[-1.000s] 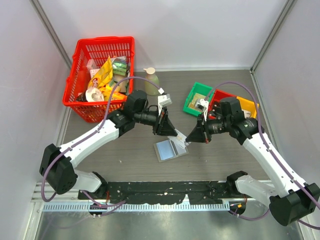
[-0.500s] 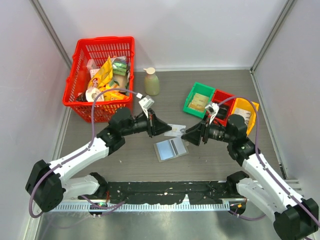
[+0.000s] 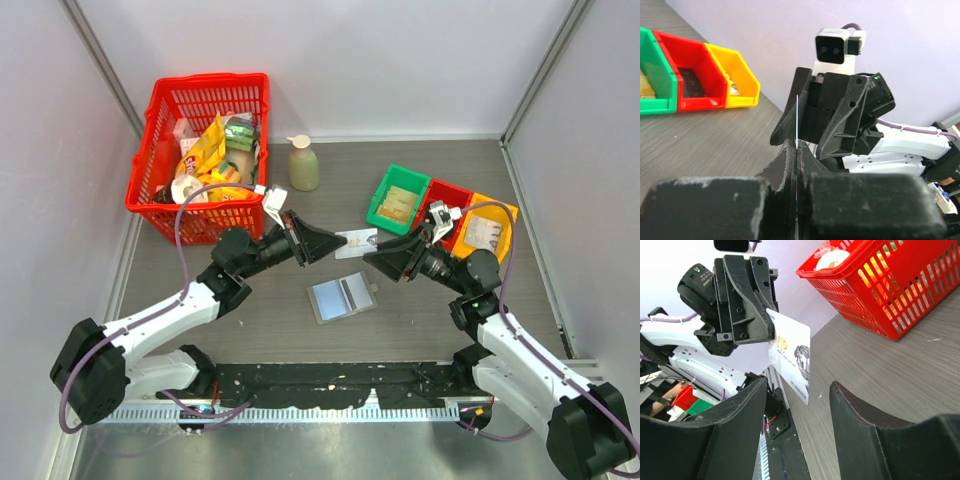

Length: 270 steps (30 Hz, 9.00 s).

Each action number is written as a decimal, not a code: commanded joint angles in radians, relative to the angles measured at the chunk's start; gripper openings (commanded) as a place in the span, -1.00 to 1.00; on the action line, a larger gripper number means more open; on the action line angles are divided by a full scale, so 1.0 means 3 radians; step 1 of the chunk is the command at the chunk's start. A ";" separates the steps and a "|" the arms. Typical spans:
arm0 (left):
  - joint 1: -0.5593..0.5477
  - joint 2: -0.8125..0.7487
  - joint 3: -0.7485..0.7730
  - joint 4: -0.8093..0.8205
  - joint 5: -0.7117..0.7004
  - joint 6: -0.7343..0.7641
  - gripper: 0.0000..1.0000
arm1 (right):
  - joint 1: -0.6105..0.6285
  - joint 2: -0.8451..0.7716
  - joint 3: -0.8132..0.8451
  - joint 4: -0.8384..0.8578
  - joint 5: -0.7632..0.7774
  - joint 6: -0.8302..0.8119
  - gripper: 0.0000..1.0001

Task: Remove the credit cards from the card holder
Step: Remove the credit card from the card holder, then place the credit card in the storage box, then remove the credit card from the card holder.

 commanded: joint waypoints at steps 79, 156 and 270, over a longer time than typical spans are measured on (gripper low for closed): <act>0.0530 -0.1729 0.0546 -0.3906 -0.2260 0.1816 0.99 | -0.2813 0.2124 0.1797 -0.3310 0.1675 -0.1487 -0.04; -0.0892 0.1196 0.0117 -0.2551 -0.2142 -0.0203 -0.81 | 0.1426 0.1265 0.0805 -0.2549 0.1903 -0.0976 -0.08; -0.0892 0.0883 -0.0333 -0.2141 -0.2173 -0.0643 -1.00 | 0.1048 0.2256 -0.0442 0.0523 0.1100 0.0241 -0.48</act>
